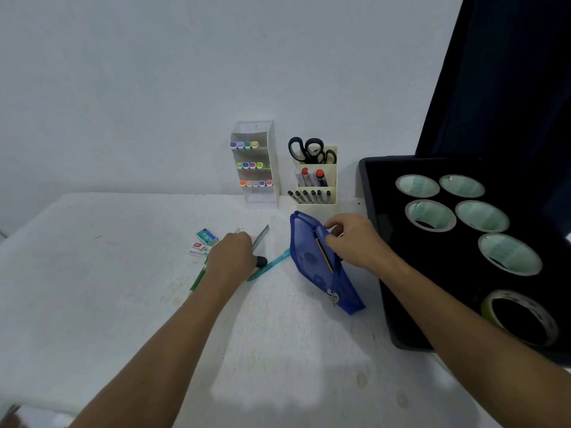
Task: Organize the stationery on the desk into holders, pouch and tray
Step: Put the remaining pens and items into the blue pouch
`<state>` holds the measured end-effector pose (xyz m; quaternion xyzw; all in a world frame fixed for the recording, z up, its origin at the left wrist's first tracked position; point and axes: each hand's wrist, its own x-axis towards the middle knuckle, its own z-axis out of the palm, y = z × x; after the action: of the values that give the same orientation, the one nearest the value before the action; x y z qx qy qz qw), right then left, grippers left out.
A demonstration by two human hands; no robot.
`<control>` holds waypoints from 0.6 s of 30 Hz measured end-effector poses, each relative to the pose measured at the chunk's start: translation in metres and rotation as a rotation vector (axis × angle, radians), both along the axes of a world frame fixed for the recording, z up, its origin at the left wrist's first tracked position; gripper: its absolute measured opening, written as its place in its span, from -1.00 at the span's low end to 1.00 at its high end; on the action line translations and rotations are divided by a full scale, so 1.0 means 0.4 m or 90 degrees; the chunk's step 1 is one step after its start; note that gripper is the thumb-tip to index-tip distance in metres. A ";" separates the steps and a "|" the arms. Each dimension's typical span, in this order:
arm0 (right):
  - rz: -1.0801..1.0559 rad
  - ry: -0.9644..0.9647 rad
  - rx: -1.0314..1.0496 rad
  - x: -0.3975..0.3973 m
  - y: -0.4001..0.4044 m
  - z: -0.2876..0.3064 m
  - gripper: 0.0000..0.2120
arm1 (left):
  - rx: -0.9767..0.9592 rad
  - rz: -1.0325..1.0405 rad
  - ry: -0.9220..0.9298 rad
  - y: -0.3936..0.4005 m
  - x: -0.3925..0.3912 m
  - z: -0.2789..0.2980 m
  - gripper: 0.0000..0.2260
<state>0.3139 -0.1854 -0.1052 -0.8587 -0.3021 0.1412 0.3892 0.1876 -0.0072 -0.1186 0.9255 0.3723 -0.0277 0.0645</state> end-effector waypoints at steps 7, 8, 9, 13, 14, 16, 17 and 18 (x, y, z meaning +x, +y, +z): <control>0.010 -0.010 -0.003 -0.002 -0.002 0.001 -0.79 | -0.260 0.070 -0.276 -0.015 0.007 0.089 -0.87; 0.007 -0.007 0.003 -0.002 -0.003 0.002 -0.79 | -0.337 0.089 -0.304 -0.026 0.010 0.104 -0.88; 0.003 -0.001 0.006 -0.002 -0.003 0.002 -0.79 | -0.407 0.107 -0.311 -0.037 0.015 0.117 -0.89; 0.001 0.011 0.017 -0.001 0.001 -0.001 -0.78 | -0.604 0.133 -0.253 -0.088 0.043 0.128 -0.91; 0.003 0.011 0.018 -0.001 0.001 -0.002 -0.77 | -0.612 0.134 -0.238 -0.100 0.054 0.121 -0.91; 0.007 0.010 0.018 -0.001 0.000 -0.005 -0.77 | -0.596 0.133 -0.224 -0.120 0.087 0.097 -0.92; 0.008 0.010 0.018 0.001 0.000 -0.006 -0.77 | -0.573 0.126 -0.219 -0.128 0.103 0.083 -0.91; 0.008 0.009 0.018 0.003 -0.001 -0.008 -0.77 | -0.542 0.113 -0.212 -0.134 0.118 0.071 -0.89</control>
<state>0.3150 -0.1857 -0.1084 -0.8500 -0.3068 0.1455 0.4027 0.2349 -0.0608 -0.0902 0.7729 0.3901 -0.0234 0.4998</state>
